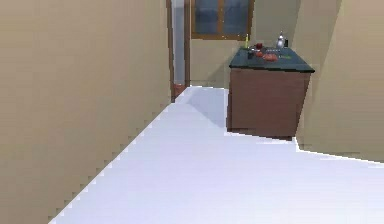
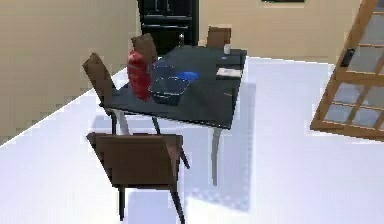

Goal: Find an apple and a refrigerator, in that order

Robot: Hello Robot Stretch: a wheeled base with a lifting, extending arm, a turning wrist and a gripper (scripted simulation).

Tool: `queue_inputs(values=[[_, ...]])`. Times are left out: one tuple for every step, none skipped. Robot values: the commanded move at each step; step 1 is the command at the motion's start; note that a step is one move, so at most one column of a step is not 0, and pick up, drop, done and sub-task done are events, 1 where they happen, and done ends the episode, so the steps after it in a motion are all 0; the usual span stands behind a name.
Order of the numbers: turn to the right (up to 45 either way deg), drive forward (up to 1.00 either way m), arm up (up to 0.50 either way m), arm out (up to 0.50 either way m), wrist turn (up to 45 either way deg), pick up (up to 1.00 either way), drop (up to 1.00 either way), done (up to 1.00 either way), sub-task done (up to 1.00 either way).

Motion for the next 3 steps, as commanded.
queue_inputs(values=[[0.0,1.00,0.00,0.00,0.0,0.00,0.00,0.00,0.00],[0.0,1.00,0.00,0.00,0.0,0.00,0.00,0.00,0.00],[0.0,0.40,0.00,0.00,0.0,0.00,0.00,0.00,0.00]])
